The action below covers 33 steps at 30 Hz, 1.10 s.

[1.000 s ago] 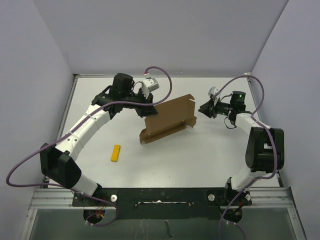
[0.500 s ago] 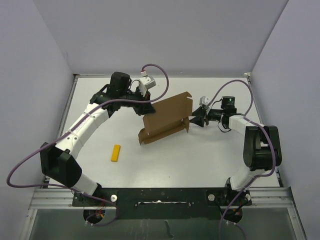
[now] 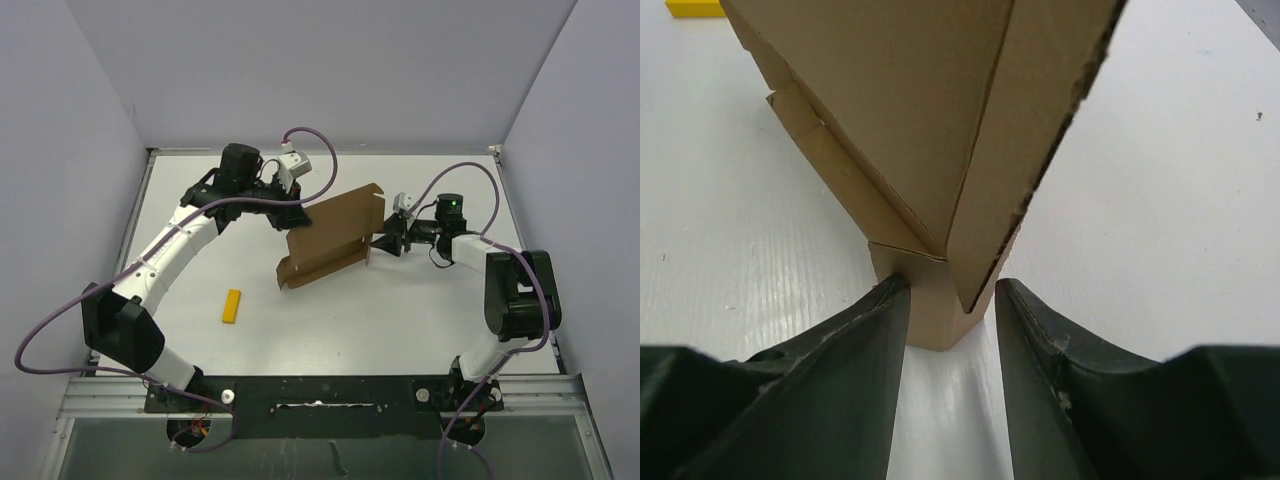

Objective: Fold the paper box

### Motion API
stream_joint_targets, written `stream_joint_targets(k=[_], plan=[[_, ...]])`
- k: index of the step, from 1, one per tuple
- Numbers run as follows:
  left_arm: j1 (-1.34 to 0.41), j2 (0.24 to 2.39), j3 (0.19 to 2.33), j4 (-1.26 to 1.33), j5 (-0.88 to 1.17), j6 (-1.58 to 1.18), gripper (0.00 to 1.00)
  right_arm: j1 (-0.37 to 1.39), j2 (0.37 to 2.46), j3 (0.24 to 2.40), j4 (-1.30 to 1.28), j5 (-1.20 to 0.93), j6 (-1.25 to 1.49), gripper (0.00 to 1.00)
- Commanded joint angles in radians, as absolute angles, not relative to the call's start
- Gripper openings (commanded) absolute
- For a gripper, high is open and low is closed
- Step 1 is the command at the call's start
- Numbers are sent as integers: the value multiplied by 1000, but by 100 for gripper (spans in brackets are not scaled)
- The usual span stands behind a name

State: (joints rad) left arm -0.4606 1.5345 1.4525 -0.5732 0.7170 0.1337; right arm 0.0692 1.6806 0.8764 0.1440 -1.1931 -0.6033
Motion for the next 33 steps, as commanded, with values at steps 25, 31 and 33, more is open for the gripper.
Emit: stream_joint_targets(k=[25, 31, 33], plan=[[-393, 1582, 1480, -491, 840, 67, 0, 181, 1751, 877, 469, -1048, -368, 12], [-372, 1561, 1468, -417, 851, -23, 0, 177, 1708, 890, 439, -1039, -348, 0], [-368, 1543, 1458, -386, 840, -57, 0, 173, 1679, 949, 275, -1016, -404, 0]])
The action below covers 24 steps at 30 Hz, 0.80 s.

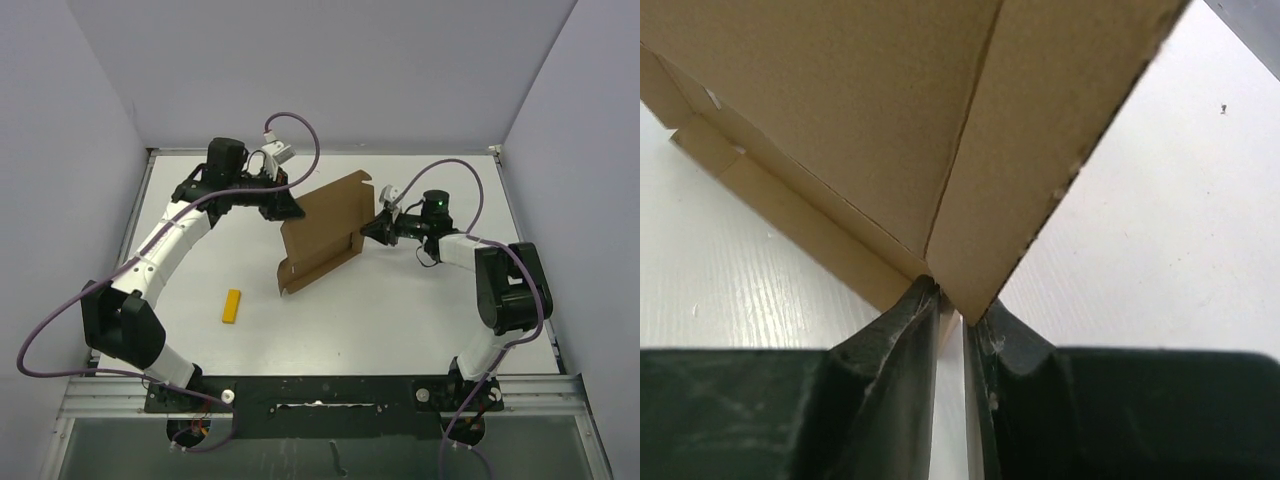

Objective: Fold the paper box

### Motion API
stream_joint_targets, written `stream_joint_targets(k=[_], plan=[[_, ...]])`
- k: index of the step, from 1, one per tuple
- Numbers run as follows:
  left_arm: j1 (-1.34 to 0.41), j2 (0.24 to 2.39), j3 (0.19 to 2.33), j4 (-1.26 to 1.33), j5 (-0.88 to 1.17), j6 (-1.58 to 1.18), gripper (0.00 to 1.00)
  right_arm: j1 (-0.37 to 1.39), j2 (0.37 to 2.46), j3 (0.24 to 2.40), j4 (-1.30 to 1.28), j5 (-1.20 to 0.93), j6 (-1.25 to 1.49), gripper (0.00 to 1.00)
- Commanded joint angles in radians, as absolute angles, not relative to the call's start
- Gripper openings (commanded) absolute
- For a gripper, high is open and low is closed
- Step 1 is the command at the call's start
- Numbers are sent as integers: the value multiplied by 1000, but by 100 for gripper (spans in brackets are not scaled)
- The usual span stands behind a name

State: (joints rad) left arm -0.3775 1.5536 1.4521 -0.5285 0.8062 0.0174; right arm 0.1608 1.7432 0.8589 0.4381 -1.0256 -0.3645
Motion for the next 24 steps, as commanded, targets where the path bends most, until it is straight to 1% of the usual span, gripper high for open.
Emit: stream_joint_targets(k=[1, 5, 10, 15, 17, 20, 24], plan=[[-367, 1531, 1451, -367, 826, -75, 0, 171, 1668, 992, 141, -1002, -435, 0], [-361, 1501, 1423, -304, 761, -145, 0, 164, 1663, 1156, -227, -964, -526, 0], [-346, 1491, 1378, -248, 730, -224, 0, 138, 1711, 1318, -519, -914, -561, 0], [-332, 1487, 1331, -201, 758, -275, 15, 127, 1740, 1394, -721, -857, -609, 0], [-330, 1493, 1316, -189, 791, -293, 24, 127, 1743, 1407, -765, -828, -613, 0], [-330, 1509, 1296, -176, 843, -324, 34, 126, 1764, 1438, -843, -789, -633, 0], [-330, 1533, 1250, -139, 884, -368, 43, 127, 1777, 1442, -884, -717, -642, 0]])
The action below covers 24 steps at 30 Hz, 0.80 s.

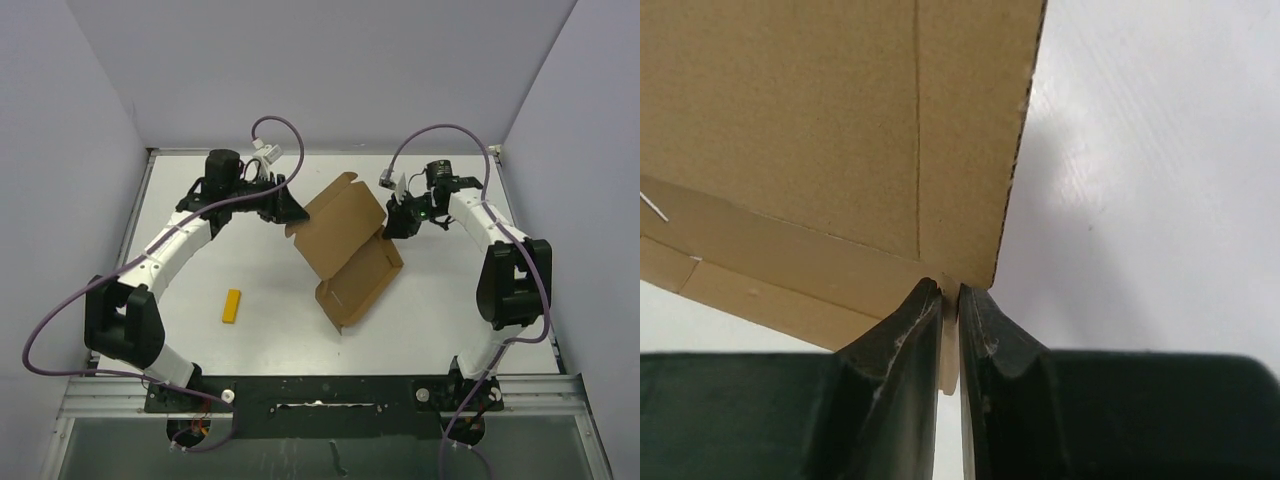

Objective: Fold the paper box

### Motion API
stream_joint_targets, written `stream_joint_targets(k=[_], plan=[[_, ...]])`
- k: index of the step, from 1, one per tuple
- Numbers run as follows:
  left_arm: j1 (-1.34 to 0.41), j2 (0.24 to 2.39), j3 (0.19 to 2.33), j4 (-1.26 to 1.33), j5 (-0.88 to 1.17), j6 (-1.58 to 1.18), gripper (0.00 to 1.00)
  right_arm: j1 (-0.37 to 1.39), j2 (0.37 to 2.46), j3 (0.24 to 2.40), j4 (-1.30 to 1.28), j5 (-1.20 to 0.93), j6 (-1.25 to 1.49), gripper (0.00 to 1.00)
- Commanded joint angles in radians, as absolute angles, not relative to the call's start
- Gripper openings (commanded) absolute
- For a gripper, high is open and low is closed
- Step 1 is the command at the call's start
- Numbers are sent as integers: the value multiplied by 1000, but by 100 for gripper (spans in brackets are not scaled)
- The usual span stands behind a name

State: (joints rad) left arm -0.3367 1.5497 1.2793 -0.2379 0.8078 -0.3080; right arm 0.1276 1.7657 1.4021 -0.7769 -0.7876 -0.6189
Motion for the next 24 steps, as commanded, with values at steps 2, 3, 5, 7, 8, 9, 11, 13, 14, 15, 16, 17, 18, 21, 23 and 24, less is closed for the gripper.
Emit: stream_joint_targets(k=[2, 3, 5, 7, 8, 9, 11, 13, 14, 15, 16, 17, 18, 21, 23, 24], plan=[[-331, 1550, 1225, -110, 905, -392, 45, 131, 1786, 1443, -896, -684, -642, 0], [-332, 1559, 1218, -107, 909, -401, 45, 134, 1789, 1443, -896, -668, -638, 0], [-331, 1578, 1209, -110, 917, -409, 46, 142, 1797, 1441, -896, -634, -631, 0], [-331, 1595, 1202, -111, 913, -412, 46, 153, 1810, 1436, -891, -608, -625, 0], [-331, 1607, 1201, -118, 910, -409, 46, 157, 1818, 1436, -890, -601, -623, 0], [-333, 1618, 1203, -130, 903, -403, 46, 163, 1825, 1436, -889, -591, -622, 0], [-337, 1639, 1209, -154, 894, -397, 47, 173, 1837, 1436, -882, -569, -620, 0], [-340, 1655, 1213, -171, 889, -396, 48, 180, 1846, 1434, -879, -552, -617, 0], [-345, 1660, 1214, -177, 885, -394, 48, 185, 1850, 1435, -877, -546, -617, 0], [-350, 1666, 1215, -183, 876, -390, 48, 189, 1856, 1434, -875, -538, -615, 0], [-359, 1670, 1219, -194, 867, -385, 48, 191, 1860, 1434, -875, -534, -615, 0], [-368, 1680, 1228, -215, 854, -371, 48, 196, 1865, 1436, -874, -530, -614, 0], [-376, 1689, 1236, -241, 838, -351, 48, 198, 1867, 1436, -873, -527, -613, 0], [-393, 1708, 1256, -299, 796, -314, 45, 206, 1872, 1436, -869, -524, -610, 0], [-401, 1717, 1262, -324, 767, -299, 44, 206, 1873, 1435, -867, -522, -610, 0], [-406, 1724, 1265, -335, 754, -291, 43, 206, 1874, 1433, -863, -519, -609, 0]])
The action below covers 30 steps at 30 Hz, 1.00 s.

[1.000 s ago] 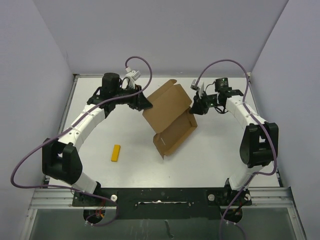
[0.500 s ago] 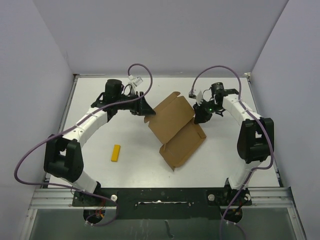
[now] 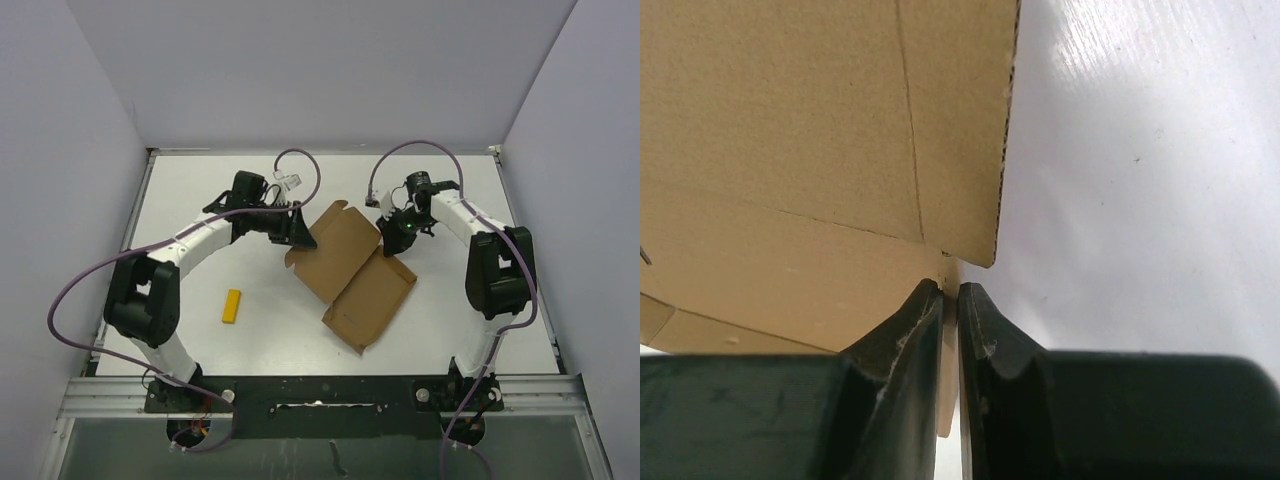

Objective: Fold the paper box

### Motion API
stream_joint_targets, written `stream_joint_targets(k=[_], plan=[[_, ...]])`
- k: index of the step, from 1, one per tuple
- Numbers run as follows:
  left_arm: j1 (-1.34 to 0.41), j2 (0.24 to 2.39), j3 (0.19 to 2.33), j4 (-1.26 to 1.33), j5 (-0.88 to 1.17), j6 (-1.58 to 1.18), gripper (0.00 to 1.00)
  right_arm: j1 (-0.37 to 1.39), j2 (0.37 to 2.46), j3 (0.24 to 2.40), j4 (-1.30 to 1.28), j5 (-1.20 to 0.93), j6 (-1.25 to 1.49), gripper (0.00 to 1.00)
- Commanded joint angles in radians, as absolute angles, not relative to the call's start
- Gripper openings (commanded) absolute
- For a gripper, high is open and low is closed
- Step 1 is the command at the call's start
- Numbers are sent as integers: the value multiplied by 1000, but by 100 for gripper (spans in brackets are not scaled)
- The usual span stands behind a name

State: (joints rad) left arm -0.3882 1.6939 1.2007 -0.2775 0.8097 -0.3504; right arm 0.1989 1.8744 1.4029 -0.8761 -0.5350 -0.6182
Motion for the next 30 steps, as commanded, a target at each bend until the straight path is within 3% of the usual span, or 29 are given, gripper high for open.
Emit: stream_joint_targets(k=[1, 3, 6, 8, 30], plan=[[-411, 1732, 1267, -342, 747, -285, 41, 206, 1874, 1430, -859, -518, -608, 0], [-419, 1749, 1273, -353, 738, -283, 24, 206, 1873, 1423, -853, -515, -608, 0], [-423, 1764, 1279, -360, 729, -283, 13, 207, 1872, 1407, -840, -509, -613, 0], [-423, 1766, 1278, -357, 721, -284, 1, 206, 1873, 1394, -834, -508, -621, 0], [-421, 1739, 1258, -331, 653, -278, 0, 199, 1827, 1282, -801, -497, -680, 15]])
